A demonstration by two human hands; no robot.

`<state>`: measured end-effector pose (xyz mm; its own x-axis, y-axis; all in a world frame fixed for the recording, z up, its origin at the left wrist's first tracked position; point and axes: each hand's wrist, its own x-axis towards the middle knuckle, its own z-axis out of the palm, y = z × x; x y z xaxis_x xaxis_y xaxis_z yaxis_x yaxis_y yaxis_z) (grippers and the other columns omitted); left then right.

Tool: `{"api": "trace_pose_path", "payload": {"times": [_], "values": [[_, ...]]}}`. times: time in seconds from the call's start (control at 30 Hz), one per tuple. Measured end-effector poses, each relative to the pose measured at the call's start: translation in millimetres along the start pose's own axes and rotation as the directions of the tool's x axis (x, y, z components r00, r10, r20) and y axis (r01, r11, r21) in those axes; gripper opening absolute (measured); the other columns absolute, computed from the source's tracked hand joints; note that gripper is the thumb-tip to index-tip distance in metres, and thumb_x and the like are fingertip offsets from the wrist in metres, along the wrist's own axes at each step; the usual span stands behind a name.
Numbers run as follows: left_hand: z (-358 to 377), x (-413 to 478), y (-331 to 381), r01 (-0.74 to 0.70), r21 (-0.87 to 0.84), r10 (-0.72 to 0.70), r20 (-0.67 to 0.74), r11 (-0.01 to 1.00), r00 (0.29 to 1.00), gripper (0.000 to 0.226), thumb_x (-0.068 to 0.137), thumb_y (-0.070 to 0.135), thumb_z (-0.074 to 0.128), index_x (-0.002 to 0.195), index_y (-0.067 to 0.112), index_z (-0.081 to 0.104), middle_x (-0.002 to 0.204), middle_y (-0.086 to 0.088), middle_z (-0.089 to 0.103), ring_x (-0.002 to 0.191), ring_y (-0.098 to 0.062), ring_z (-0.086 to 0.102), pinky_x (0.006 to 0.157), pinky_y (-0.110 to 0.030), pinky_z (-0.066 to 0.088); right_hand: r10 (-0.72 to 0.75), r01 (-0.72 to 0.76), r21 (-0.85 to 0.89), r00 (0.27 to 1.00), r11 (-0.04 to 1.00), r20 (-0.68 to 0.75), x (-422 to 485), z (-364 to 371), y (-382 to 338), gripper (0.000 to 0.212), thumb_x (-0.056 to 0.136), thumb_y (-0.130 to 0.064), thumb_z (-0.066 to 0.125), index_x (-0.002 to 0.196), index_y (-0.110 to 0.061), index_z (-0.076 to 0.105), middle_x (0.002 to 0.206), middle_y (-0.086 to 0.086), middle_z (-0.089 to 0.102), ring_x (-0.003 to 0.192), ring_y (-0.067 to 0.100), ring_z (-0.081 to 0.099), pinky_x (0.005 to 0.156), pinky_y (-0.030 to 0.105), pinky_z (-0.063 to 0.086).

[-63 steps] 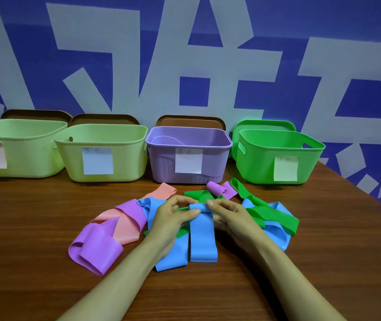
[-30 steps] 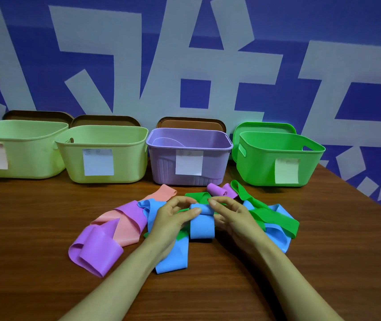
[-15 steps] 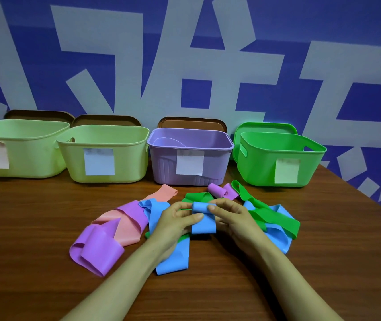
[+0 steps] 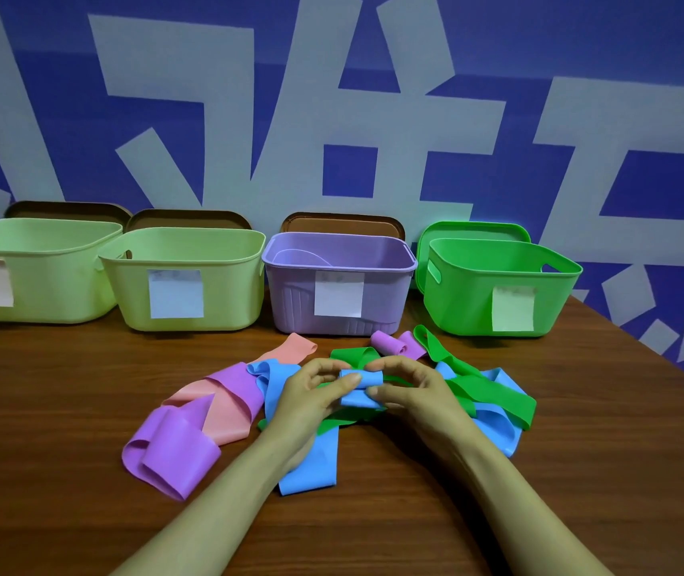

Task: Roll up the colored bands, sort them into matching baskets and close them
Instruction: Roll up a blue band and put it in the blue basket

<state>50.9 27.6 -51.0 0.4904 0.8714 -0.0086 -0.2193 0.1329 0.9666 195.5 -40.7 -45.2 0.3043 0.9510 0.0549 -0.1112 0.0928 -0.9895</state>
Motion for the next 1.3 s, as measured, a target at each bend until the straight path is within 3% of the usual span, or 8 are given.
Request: {"api": "trace_pose_path", "payload": {"times": [0.17,0.23,0.33,0.63,0.77,0.87,1.07,1.3], "values": [[-0.5,-1.3,-0.2,-0.062,0.039,0.061,0.022,0.997,0.998,0.02,0.08,0.004,0.071,0.096,0.013,0.065,0.105,-0.013,0.068,0.094,-0.028,0.067,0.086,-0.039,0.053,0.073,-0.073,0.053,0.997,0.996,0.009,2.2,2.6,0.5,0.016,0.084,-0.022,0.069,0.094,-0.01,0.065,0.072,0.006,0.052,0.058,0.007,0.045,0.059,0.016,0.039],[-0.1,-2.1,-0.1,-0.077,0.03,0.076,0.038,0.997,0.996,0.021,0.079,-0.002,0.07,0.094,0.013,0.065,0.1,-0.009,0.069,0.087,-0.022,0.068,0.081,-0.034,0.053,0.115,-0.117,0.05,0.993,0.992,0.04,3.2,2.3,1.6,0.025,0.079,-0.034,0.072,0.088,-0.012,0.065,0.079,0.011,0.054,0.063,0.01,0.05,0.066,0.02,0.045],[-0.8,-2.6,1.0,-0.09,0.015,0.089,0.059,0.996,0.994,0.023,0.078,-0.006,0.068,0.094,0.012,0.065,0.095,-0.005,0.071,0.088,-0.021,0.068,0.08,-0.032,0.053,0.135,-0.139,0.063,0.989,0.988,0.066,3.3,1.6,2.2,0.017,0.089,-0.021,0.062,0.091,-0.004,0.063,0.081,0.005,0.065,0.06,0.007,0.062,0.072,0.025,0.057],[-1.1,0.6,-2.6,-0.06,-0.025,0.062,0.056,0.998,0.997,0.031,0.078,-0.011,0.067,0.1,0.01,0.061,0.092,-0.005,0.074,0.093,-0.022,0.069,0.079,-0.028,0.055,0.038,-0.039,0.134,0.999,0.99,0.012,2.7,1.4,4.0,0.009,0.084,-0.002,0.065,0.093,-0.001,0.063,0.089,0.013,0.07,0.08,0.018,0.069,0.071,0.023,0.055],[-0.3,2.8,-4.3,-0.07,-0.019,0.071,0.028,0.997,0.997,0.019,0.08,0.003,0.071,0.097,0.01,0.064,0.098,-0.011,0.068,0.09,-0.02,0.068,0.079,-0.027,0.054,-0.008,0.012,0.075,0.999,0.997,-0.053,3.3,1.1,3.6,0.033,0.076,0.004,0.072,0.105,-0.005,0.059,0.078,0.004,0.069,0.079,0.021,0.068,0.077,0.031,0.055],[-0.8,3.4,-4.8,-0.084,0.013,0.083,0.042,0.996,0.996,0.016,0.082,0.008,0.07,0.096,0.011,0.066,0.099,-0.011,0.068,0.09,-0.018,0.068,0.078,-0.026,0.052,-0.055,0.06,0.079,0.996,0.995,-0.069,2.6,2.8,3.6,0.053,0.068,0.002,0.078,0.116,-0.004,0.055,0.094,0.012,0.073,0.091,0.031,0.068,0.089,0.047,0.051],[-1.9,3.3,-3.0,-0.103,0.114,0.09,0.118,0.988,0.989,0.02,0.086,0.006,0.066,0.104,0.014,0.063,0.104,-0.01,0.071,0.097,-0.019,0.069,0.079,-0.025,0.053,-0.118,0.127,0.078,0.986,0.989,-0.12,3.5,4.6,4.1,0.053,0.068,0.007,0.077,0.116,-0.004,0.059,0.114,0.008,0.068,0.101,0.023,0.065,0.092,0.039,0.053],[0.1,2.3,-1.3,-0.098,0.171,0.083,0.094,0.98,0.992,0.018,0.085,0.004,0.066,0.099,0.014,0.063,0.099,-0.004,0.066,0.092,-0.01,0.063,0.073,-0.013,0.05,-0.055,0.065,0.103,0.994,0.993,-0.097,-1.8,7.3,1.1,0.016,0.074,0.0,0.074,0.086,-0.01,0.072,0.088,0.01,0.074,0.082,0.018,0.068,0.073,0.021,0.053]]}}
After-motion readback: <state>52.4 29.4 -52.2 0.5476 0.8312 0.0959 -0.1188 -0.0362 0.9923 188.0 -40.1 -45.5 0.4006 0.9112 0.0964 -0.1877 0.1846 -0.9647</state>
